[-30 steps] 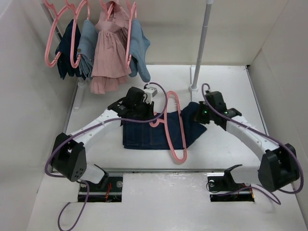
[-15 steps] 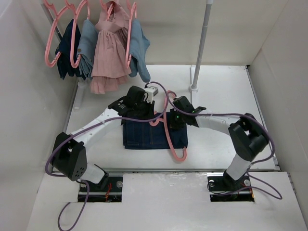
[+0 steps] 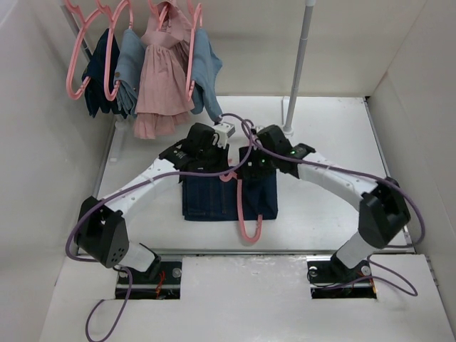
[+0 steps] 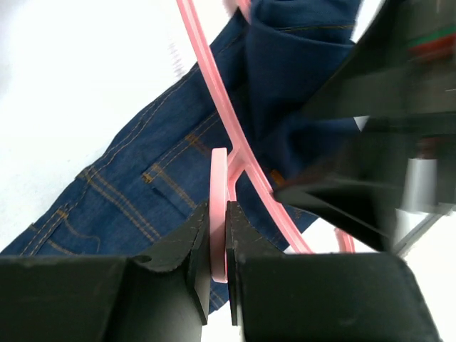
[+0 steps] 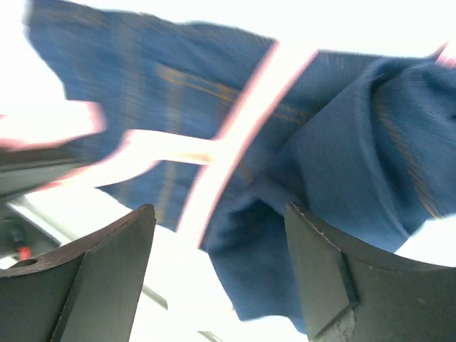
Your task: Place the trousers on the hanger
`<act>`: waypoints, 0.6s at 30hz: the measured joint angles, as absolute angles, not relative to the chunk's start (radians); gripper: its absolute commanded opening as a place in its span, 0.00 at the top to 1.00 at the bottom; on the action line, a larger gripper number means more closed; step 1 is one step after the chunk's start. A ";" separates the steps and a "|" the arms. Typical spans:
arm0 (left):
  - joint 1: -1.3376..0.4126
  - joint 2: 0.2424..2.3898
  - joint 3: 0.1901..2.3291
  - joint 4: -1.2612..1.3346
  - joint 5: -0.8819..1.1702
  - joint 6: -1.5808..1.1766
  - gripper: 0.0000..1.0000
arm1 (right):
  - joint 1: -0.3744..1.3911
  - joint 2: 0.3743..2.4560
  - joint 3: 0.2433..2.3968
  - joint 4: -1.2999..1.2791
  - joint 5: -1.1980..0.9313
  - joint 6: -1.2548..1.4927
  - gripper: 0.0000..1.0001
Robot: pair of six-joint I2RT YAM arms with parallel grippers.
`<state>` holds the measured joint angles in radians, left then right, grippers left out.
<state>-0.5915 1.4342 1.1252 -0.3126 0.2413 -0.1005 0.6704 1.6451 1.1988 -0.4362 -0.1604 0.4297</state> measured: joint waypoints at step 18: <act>-0.610 1.470 1.161 -0.322 0.253 -0.095 1.00 | 0.342 1.439 0.992 -0.363 -0.386 0.427 1.00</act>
<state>-0.6098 1.4696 1.1614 -0.3218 0.2535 -0.0948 0.3420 1.4387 0.9916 -0.3630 -0.3862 0.4267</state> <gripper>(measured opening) 0.065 0.009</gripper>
